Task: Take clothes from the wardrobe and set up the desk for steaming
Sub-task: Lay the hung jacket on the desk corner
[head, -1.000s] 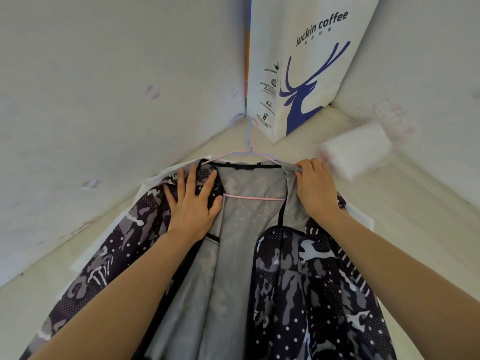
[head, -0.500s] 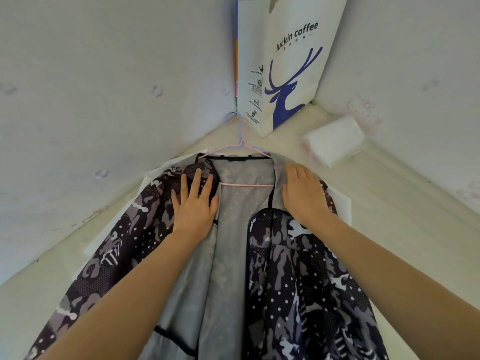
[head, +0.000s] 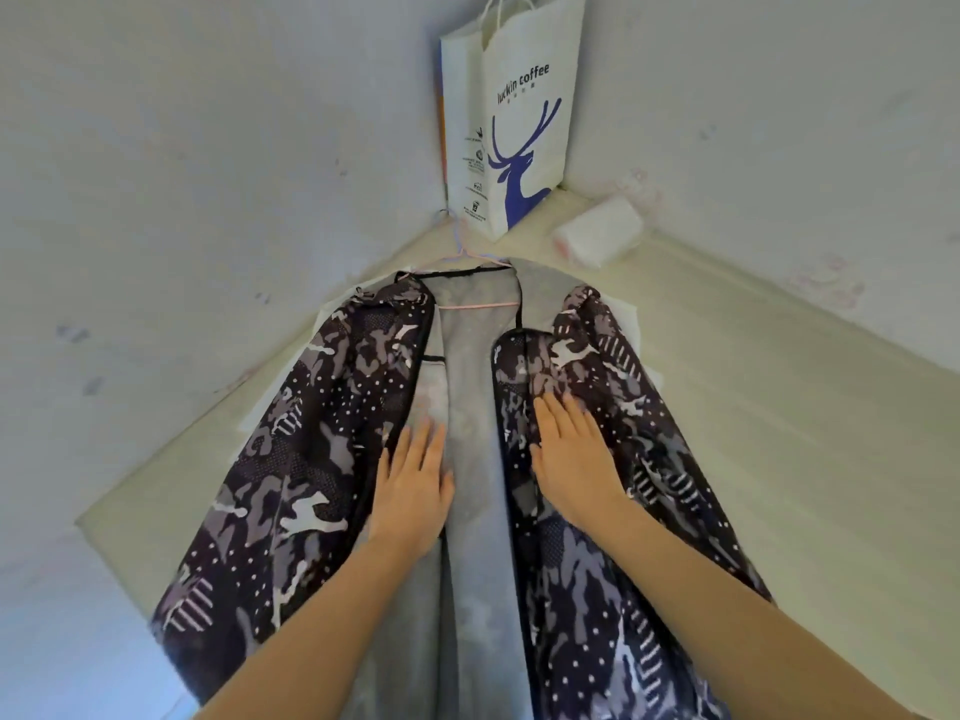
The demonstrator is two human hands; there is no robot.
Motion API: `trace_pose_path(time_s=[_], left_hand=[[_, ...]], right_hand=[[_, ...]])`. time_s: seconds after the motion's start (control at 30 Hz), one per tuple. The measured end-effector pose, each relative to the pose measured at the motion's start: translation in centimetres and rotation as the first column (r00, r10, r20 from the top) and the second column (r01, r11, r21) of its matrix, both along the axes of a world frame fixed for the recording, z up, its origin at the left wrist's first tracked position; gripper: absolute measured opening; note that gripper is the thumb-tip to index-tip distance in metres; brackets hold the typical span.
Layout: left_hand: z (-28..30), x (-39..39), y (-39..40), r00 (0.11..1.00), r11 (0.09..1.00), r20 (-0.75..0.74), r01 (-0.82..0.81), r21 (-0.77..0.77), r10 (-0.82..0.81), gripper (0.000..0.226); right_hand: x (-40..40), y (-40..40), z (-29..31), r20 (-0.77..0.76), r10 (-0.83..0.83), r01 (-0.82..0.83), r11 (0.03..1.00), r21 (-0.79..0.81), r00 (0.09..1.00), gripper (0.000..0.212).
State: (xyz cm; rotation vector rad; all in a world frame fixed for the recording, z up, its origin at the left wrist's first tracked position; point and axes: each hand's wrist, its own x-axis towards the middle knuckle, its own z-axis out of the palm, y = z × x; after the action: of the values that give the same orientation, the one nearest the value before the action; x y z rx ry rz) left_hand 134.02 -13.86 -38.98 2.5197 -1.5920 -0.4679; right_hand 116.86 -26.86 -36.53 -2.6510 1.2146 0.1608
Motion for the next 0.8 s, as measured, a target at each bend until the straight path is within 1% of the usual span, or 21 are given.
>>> trace_pose_path(time_s=[0.07, 0.13, 0.2, 0.27, 0.4, 0.47, 0.5, 0.57, 0.63, 0.73, 0.8], left_hand=[[0.1, -1.3, 2.7, 0.999, 0.998, -0.007, 0.047, 0.042, -0.047, 0.070], [0.4, -2.5, 5.2, 0.997, 0.996, -0.015, 0.078, 0.041, -0.078, 0.072], [0.7, -3.6, 7.2, 0.994, 0.994, -0.015, 0.111, -0.015, -0.111, 0.064], [1.2, -5.1, 9.2, 0.987, 0.988, -0.060, 0.149, -0.046, -0.151, 0.057], [2.8, -8.3, 12.1, 0.957, 0.965, -0.140, 0.240, -0.106, -0.253, 0.055], [3.2, -9.8, 13.1, 0.942, 0.947, -0.135, 0.290, -0.137, -0.308, 0.052], [3.2, -10.6, 13.6, 0.934, 0.933, -0.100, 0.326, -0.153, -0.343, 0.050], [3.3, -12.4, 14.5, 0.904, 0.902, -0.065, 0.411, -0.134, -0.422, 0.049], [3.9, -14.8, 15.5, 0.860, 0.856, -0.030, 0.504, -0.110, -0.510, 0.053], [4.4, -19.1, 17.0, 0.776, 0.764, 0.020, 0.624, -0.164, -0.630, 0.051], [4.6, -22.2, 17.8, 0.745, 0.722, 0.043, 0.657, -0.218, -0.666, 0.047]], right_hand=[[-1.7, 3.6, 0.1, 0.009, -0.031, 0.031, 1.000, -0.003, 0.999, 0.059], [-3.4, 7.0, 0.2, 0.002, -0.068, 0.068, 0.998, 0.018, 0.998, 0.059], [-5.0, 10.2, 0.3, -0.002, -0.109, 0.109, 0.993, 0.032, 0.994, 0.059], [-6.7, 13.1, 0.6, 0.011, -0.157, 0.156, 0.987, 0.039, 0.988, 0.059], [-10.1, 18.4, 0.8, -0.009, -0.212, 0.212, 0.975, 0.063, 0.977, 0.061], [-11.7, 20.4, 0.7, -0.010, -0.251, 0.252, 0.966, 0.058, 0.968, 0.061], [-12.6, 21.4, 0.6, -0.024, -0.268, 0.269, 0.961, 0.061, 0.963, 0.061], [-14.4, 23.1, 0.5, -0.059, -0.291, 0.294, 0.955, 0.038, 0.955, 0.062], [-16.6, 24.9, 0.6, -0.023, -0.364, 0.364, 0.931, 0.018, 0.931, 0.062], [-20.1, 28.3, 1.8, 0.033, -0.476, 0.477, 0.879, -0.010, 0.879, 0.065], [-22.8, 30.9, 3.0, 0.049, -0.556, 0.557, 0.830, -0.033, 0.830, 0.064]])
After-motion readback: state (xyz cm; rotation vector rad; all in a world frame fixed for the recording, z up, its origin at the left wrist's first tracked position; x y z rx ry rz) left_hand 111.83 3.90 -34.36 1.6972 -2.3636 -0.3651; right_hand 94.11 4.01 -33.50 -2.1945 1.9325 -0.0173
